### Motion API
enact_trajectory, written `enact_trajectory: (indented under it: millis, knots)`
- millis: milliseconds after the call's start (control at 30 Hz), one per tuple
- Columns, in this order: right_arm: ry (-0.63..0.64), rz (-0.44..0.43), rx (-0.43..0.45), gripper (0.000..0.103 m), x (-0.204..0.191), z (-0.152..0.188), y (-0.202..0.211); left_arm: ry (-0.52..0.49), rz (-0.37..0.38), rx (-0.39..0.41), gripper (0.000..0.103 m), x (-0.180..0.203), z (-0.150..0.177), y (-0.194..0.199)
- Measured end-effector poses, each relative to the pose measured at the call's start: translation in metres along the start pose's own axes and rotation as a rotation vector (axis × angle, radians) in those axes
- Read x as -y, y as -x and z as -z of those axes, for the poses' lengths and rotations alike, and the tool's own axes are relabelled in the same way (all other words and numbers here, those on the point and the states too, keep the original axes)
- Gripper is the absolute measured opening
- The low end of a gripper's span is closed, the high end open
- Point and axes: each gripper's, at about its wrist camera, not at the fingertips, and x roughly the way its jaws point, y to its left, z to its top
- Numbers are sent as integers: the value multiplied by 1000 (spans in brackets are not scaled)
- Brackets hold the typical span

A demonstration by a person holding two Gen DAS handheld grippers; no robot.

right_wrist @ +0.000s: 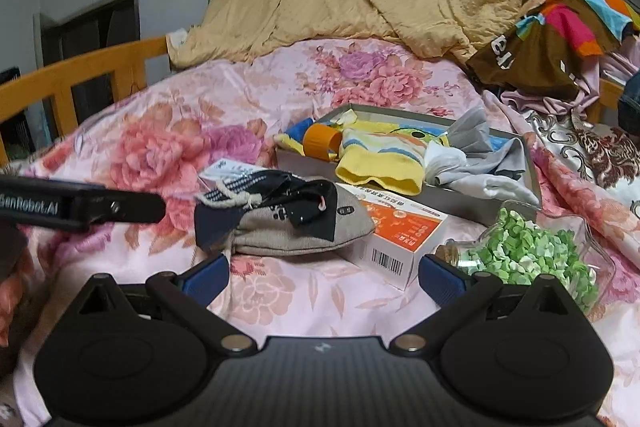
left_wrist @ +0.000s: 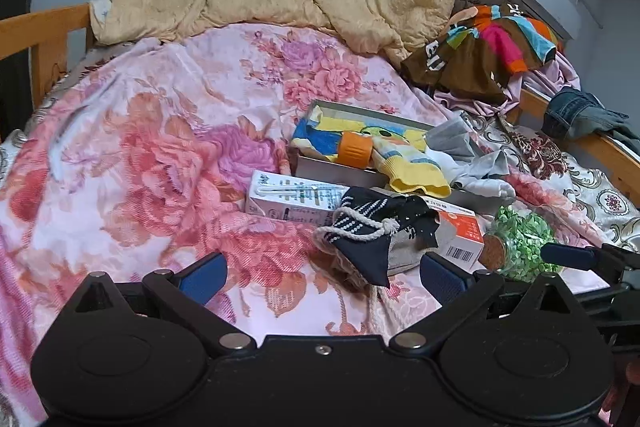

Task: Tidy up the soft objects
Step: 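Move left tool to black drawstring pouch while right tool approaches grey pouch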

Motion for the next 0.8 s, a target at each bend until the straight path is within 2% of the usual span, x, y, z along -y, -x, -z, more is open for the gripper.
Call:
enact_trajectory:
  millis: [167, 367, 800]
  knots:
    - [17, 13, -27, 103, -2, 2, -15, -12, 14, 7, 102, -1, -3, -17]
    - [36, 27, -37, 103, -3, 5, -27, 34, 38, 32, 102, -7, -11, -39]
    - [38, 46, -41, 103, 0, 6, -41, 11, 145, 20, 102, 4, -22, -80]
